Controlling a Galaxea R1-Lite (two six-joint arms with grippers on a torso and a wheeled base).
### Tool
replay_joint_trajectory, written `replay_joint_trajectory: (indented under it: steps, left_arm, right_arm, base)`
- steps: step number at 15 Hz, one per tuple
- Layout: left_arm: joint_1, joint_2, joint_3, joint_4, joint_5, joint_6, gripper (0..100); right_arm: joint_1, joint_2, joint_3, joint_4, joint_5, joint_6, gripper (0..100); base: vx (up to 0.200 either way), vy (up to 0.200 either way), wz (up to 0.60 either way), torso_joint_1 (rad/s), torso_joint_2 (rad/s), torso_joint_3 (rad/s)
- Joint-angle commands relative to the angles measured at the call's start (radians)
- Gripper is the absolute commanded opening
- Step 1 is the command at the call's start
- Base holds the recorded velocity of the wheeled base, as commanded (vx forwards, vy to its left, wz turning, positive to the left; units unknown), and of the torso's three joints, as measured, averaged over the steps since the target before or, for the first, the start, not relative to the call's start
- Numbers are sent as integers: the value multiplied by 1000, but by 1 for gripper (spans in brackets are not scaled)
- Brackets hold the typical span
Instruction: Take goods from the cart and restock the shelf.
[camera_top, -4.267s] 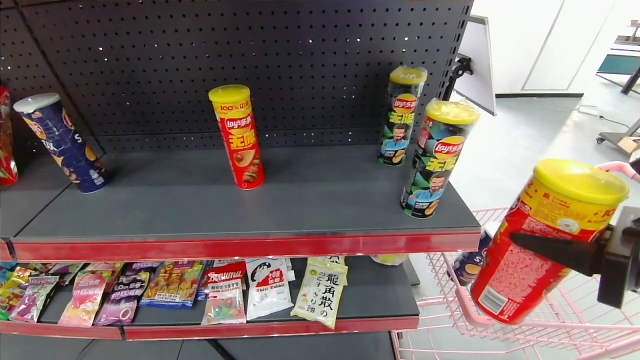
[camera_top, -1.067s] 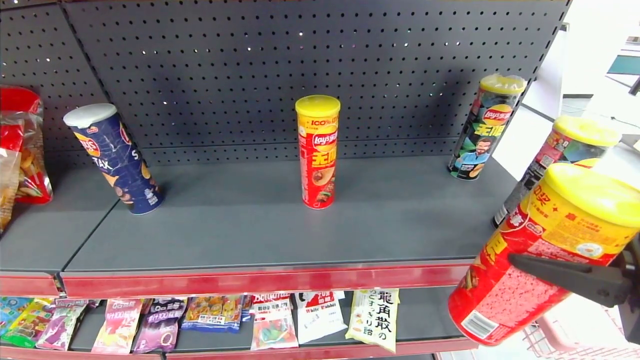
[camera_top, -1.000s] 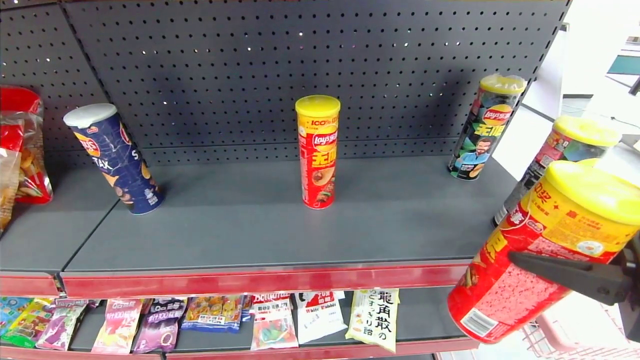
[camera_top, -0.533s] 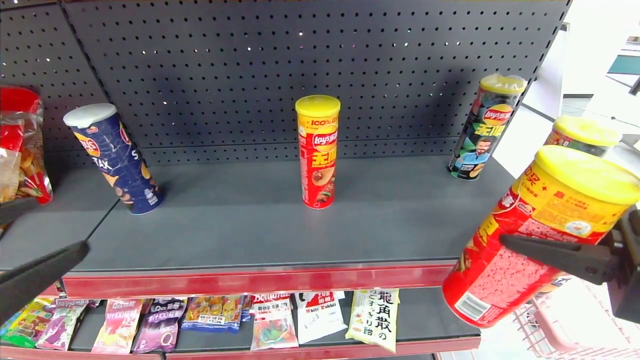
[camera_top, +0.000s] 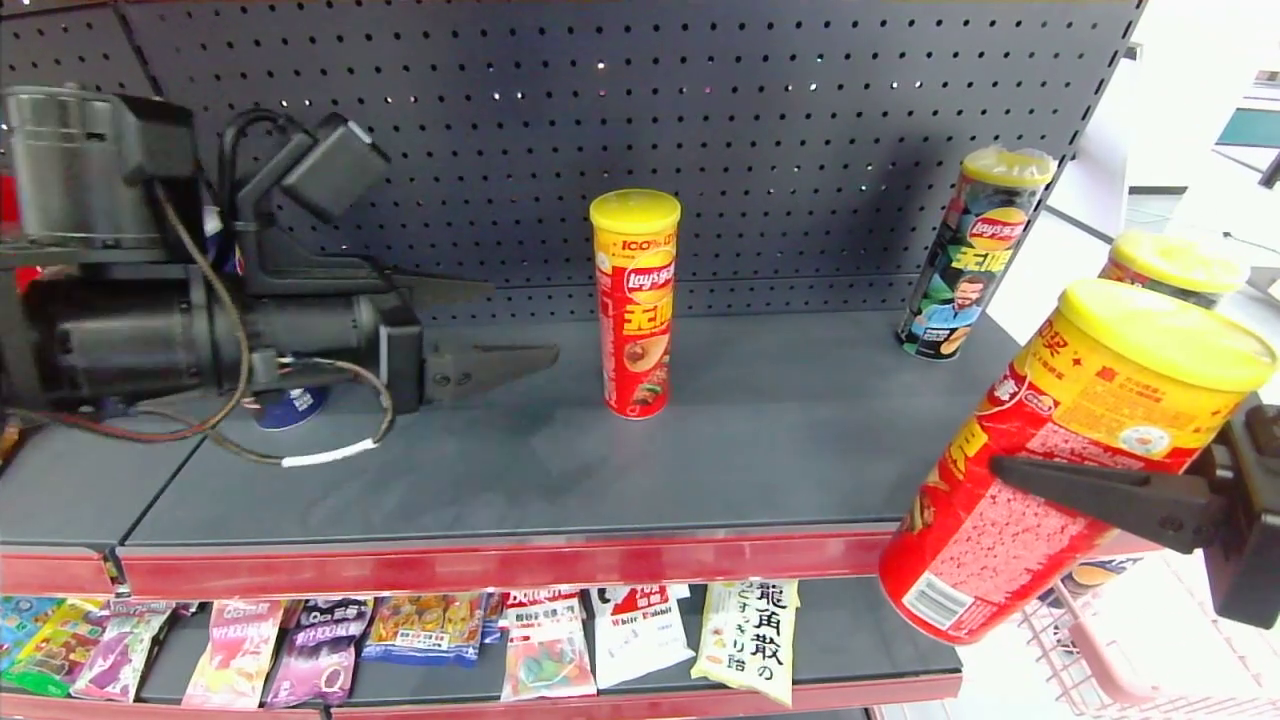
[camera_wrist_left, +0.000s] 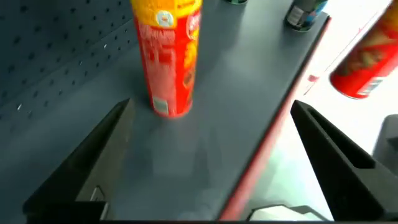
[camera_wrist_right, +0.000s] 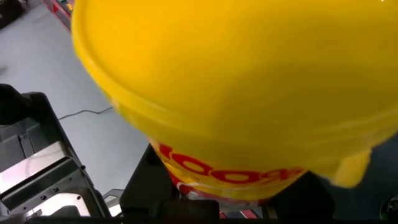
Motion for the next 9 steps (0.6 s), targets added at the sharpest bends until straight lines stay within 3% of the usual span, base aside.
replay_joint_trajectory:
  steps: [1, 3, 9]
  left_arm:
    - [-24, 183, -110, -6, -2, 16, 100]
    - [-30, 261, -216, -6, 2, 50, 100]
    - [-53, 367, -371, -6, 21, 52, 100]
  right_arm:
    - [2, -5, 1, 0, 0, 0, 0]
    - [0, -11, 1, 0, -1, 0, 0]
    - [0, -17, 5, 1, -1, 1, 0]
  base:
    - [0, 0, 0, 0, 0, 0]
    - [0, 0, 0, 0, 0, 0]
    - [0, 0, 0, 0, 0, 0]
